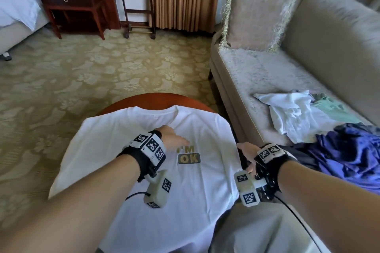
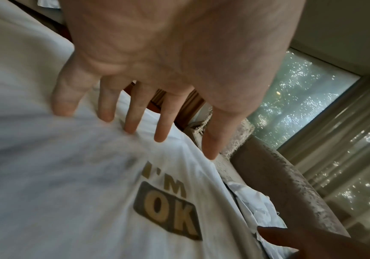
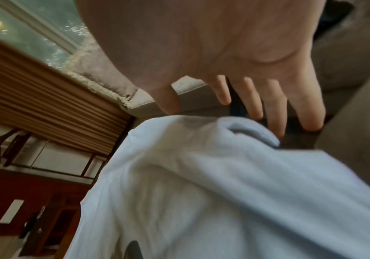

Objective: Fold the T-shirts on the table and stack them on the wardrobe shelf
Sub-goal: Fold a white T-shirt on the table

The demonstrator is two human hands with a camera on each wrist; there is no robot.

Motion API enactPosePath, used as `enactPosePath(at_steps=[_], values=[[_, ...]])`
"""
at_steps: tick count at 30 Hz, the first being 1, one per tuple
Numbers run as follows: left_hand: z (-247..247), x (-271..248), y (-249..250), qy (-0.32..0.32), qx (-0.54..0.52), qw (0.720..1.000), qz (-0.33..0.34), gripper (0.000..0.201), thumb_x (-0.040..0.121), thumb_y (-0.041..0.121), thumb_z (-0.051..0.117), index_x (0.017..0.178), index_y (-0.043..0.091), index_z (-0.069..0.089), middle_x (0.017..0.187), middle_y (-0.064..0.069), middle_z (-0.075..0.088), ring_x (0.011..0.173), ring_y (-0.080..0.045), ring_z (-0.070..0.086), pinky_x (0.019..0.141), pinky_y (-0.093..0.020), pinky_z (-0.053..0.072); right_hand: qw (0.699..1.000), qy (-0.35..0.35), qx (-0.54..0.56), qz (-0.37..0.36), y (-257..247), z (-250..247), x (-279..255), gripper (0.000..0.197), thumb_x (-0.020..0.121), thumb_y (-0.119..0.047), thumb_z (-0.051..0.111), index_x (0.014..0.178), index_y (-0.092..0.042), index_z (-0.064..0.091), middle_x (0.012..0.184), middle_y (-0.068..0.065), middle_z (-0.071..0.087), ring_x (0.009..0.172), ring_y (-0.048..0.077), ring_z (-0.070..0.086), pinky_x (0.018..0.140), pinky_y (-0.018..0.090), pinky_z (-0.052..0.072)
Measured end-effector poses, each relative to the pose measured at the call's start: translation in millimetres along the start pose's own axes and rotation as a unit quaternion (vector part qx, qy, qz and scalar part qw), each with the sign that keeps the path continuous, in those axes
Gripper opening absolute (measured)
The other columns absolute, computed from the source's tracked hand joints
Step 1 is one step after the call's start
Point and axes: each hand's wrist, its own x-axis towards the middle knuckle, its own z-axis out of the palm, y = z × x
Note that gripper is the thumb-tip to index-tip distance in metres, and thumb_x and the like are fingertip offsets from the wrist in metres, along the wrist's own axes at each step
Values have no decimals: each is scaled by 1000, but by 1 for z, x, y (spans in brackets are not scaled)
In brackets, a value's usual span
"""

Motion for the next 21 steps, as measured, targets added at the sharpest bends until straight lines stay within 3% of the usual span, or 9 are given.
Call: enactPosePath(at_steps=[2,4,5,8,12,14,16,18,21], values=[[8,-2,10,-5,-8,1000,-2,69,76,71,57,116,15,64,110,-2,62,90,-18,58,72,-28,45,998,-23,52,-7,12,4,0,43,105,-18,33,141,4,37,124,17,54,111,32,56,76,37,47],[11,-3,14,-3,-27,1000,-9,68,72,71,60,114,18,64,107,0,62,85,-15,57,68,-27,44,996,-6,87,9,19,2,7,35,101,-17,44,125,7,50,89,11,55,80,26,56,70,36,47],[12,-3,15,-2,-32,999,-16,68,69,72,62,112,19,63,106,1,63,84,-15,57,68,-27,45,995,9,99,30,19,0,7,29,97,-19,52,111,6,56,81,12,55,74,27,56,69,37,49],[15,0,14,19,-37,999,-26,84,48,83,60,106,23,66,103,3,65,86,-15,61,77,-28,52,996,28,82,37,22,-13,5,22,92,-21,61,89,0,58,79,13,57,67,24,54,63,33,46],[24,19,6,36,-37,998,-24,95,36,88,58,110,29,67,109,6,67,93,-17,64,86,-34,54,992,61,110,-29,31,-40,11,42,91,-13,63,130,-1,53,81,-2,47,65,8,43,53,21,37],[27,26,2,38,-41,998,-26,96,33,88,60,108,30,67,108,6,67,92,-16,64,85,-34,55,987,104,112,-43,26,-50,13,32,90,-14,65,121,-10,59,78,-7,47,64,6,44,52,19,37],[26,22,3,36,-47,998,-29,97,28,90,59,104,30,68,106,5,68,89,-16,64,83,-34,55,983,146,98,-45,17,-50,13,6,90,-19,64,94,-20,60,77,-7,48,62,4,43,51,16,35],[18,0,12,28,-49,998,-37,87,41,84,60,103,22,68,105,2,65,91,-17,62,83,-31,53,984,158,77,-30,7,-40,16,21,83,-35,68,83,-20,54,84,-2,56,63,8,52,55,20,42],[12,-14,13,20,-90,995,-36,51,78,61,65,101,15,66,101,3,58,91,-15,54,68,-19,43,987,155,42,-15,3,-24,20,81,52,-52,72,121,-15,53,111,8,61,91,29,64,82,44,52]])
